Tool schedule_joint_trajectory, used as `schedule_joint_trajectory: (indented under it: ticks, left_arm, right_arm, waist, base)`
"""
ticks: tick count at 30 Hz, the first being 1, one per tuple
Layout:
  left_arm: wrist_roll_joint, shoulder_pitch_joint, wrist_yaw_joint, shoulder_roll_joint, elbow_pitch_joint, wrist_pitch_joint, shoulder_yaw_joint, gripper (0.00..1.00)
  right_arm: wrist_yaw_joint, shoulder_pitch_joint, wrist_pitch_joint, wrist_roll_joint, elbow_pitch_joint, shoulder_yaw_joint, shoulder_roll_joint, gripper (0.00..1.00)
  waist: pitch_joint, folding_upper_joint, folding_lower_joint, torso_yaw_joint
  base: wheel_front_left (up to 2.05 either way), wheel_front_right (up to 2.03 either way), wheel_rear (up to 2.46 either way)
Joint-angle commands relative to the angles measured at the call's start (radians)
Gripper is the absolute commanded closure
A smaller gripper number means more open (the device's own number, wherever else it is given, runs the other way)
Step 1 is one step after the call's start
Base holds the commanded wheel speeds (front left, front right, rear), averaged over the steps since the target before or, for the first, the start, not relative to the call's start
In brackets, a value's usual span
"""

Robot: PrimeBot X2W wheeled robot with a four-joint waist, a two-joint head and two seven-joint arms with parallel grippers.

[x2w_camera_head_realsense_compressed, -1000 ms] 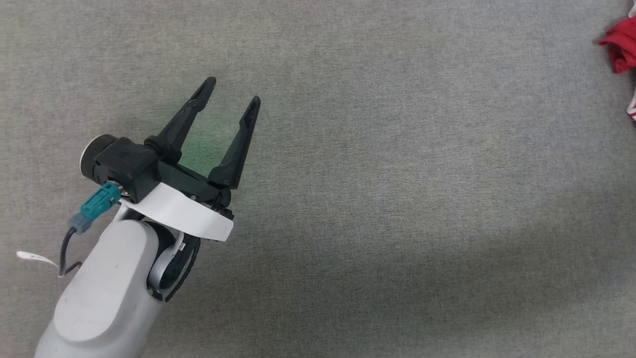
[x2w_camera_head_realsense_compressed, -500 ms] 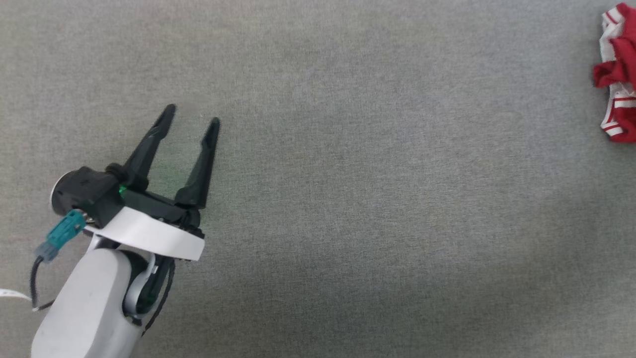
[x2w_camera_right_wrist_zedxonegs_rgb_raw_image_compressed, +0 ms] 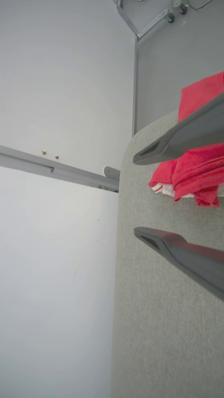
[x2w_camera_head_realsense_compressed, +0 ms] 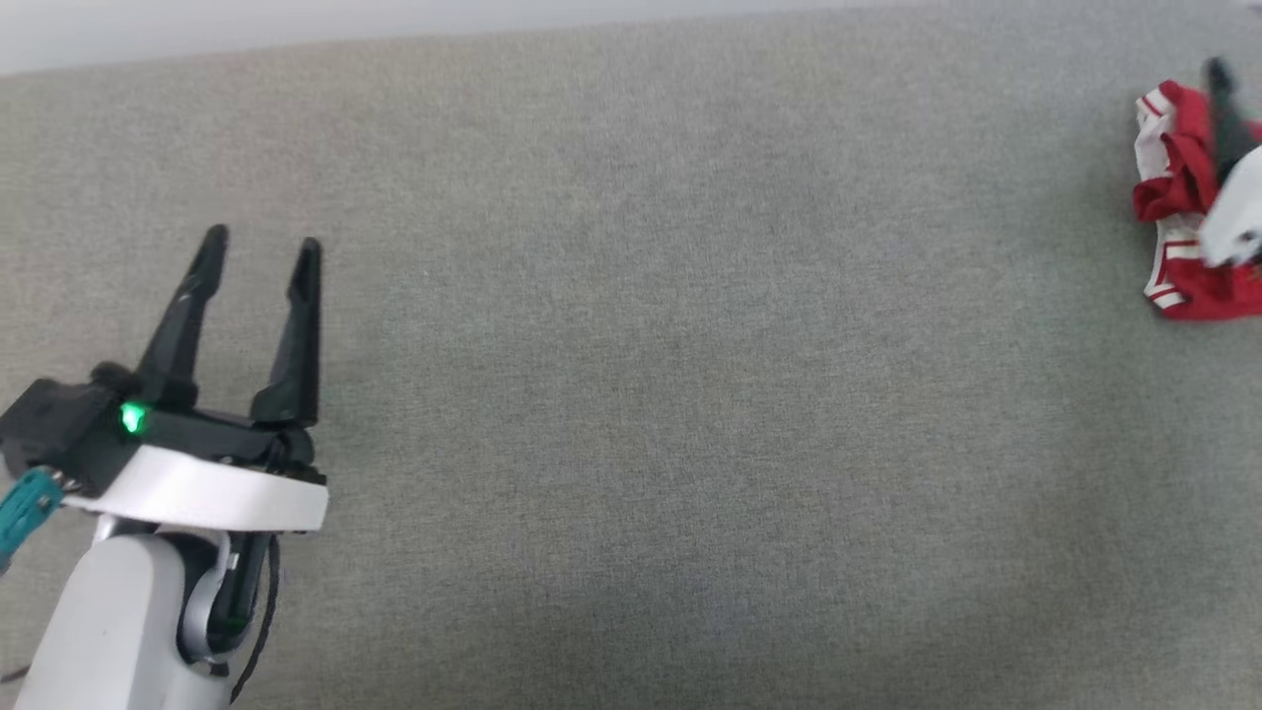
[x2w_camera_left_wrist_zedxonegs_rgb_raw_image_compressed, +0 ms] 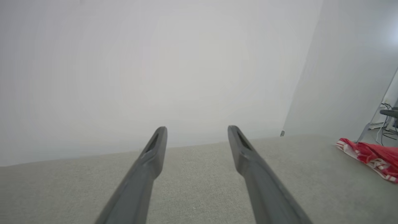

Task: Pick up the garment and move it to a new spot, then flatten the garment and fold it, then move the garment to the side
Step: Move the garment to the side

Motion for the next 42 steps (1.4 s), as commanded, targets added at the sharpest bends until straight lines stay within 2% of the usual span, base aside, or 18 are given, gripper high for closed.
schedule_joint_trajectory:
  ticks: [1,10,16,27,42]
  left_arm:
    - [0.017,0.023,0.003,-0.006,-0.009,-0.005,0.018,0.0]
    - [0.057,0.106,-0.001,-0.028,0.012,-0.005,0.085,0.0]
    - [0.037,0.188,-0.004,-0.039,0.049,-0.005,0.137,0.0]
    - [0.033,0.345,-0.005,-0.039,0.091,-0.005,0.228,0.0]
    - [0.032,0.466,-0.008,-0.09,0.108,-0.005,0.308,0.0]
  right_arm:
    - [-0.001,0.034,-0.013,0.025,-0.025,0.009,0.013,0.0]
    - [-0.001,0.197,-0.056,0.1,-0.192,0.073,0.037,0.0]
    - [-0.001,0.345,-0.075,0.147,-0.299,0.09,0.04,0.0]
    - [-0.001,0.59,-0.124,0.142,-0.42,0.01,0.084,0.0]
    - [0.0,0.833,-0.151,0.103,-0.585,-0.07,0.156,0.0]
  waist:
    - [-0.019,0.0,0.0,0.004]
    - [-0.089,0.0,0.0,0.022]
    - [-0.143,0.0,0.0,0.041]
    - [-0.233,0.0,0.0,0.069]
    - [-0.312,0.0,0.0,0.079]
  base:
    - [0.0,0.0,0.0]
    - [0.0,0.0,0.0]
    - [0.0,0.0,0.0]
    - [0.0,0.0,0.0]
    - [0.0,0.0,0.0]
